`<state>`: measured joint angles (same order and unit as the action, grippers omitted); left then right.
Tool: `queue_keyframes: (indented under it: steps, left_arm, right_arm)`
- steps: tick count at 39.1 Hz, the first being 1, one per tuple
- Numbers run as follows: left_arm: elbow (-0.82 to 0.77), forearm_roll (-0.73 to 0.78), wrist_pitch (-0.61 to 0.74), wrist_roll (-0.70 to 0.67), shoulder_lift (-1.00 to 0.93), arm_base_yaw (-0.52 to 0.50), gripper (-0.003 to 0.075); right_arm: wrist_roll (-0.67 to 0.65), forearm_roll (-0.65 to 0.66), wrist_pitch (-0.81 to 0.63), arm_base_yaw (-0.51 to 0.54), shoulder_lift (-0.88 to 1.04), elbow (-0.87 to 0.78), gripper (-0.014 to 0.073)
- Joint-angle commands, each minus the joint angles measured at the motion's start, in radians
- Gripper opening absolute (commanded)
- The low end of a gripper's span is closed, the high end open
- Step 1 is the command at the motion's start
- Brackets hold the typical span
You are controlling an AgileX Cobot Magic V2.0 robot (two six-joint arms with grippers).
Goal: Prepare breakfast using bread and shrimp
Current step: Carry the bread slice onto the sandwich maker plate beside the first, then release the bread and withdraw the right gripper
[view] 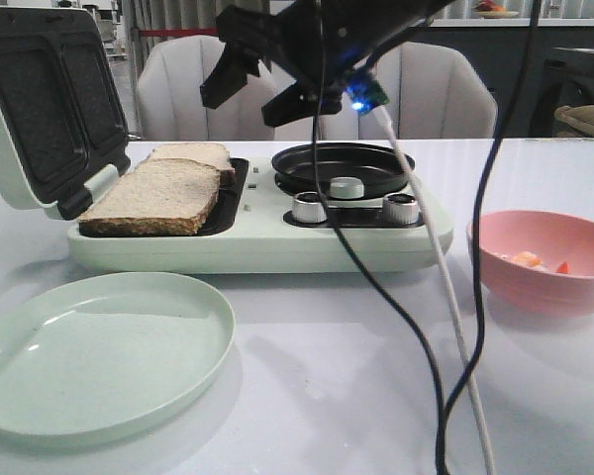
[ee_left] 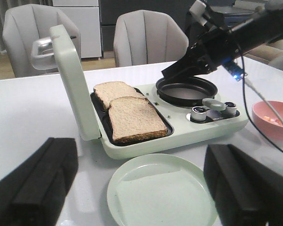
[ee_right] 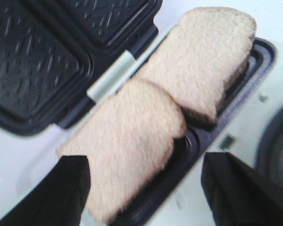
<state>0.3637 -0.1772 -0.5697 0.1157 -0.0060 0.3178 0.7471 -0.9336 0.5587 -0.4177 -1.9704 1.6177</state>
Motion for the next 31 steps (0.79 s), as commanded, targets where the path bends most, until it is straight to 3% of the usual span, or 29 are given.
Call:
queue_keyframes:
  steps: [1, 6, 12, 21, 31]
  left_arm:
    - [0.027, -0.017, 0.083, -0.007, -0.013, -0.001, 0.0603]
    - [0.027, -0.017, 0.083, -0.007, -0.013, -0.001, 0.0603]
    - [0.027, -0.017, 0.083, -0.007, -0.013, -0.001, 0.0603]
    - [0.027, -0.017, 0.083, -0.007, -0.013, -0.001, 0.0603]
    - [0.027, -0.017, 0.083, -0.007, -0.013, -0.001, 0.0603]
  right_arm:
    - [-0.203, 0.286, 0.042, 0.009, 0.15, 0.037, 0.0581]
    - [-0.408, 0.568, 0.106, 0.024, 0.252, 0.037, 0.0581]
    - [-0.552, 0.737, 0.147, 0.07, 0.363, 0.03, 0.0581]
    - [-0.572, 0.745, 0.101, 0.157, 0.551, -0.14, 0.0581]
    - [-0.572, 0.703, -0.159, 0.177, 0.809, -0.484, 0.0581]
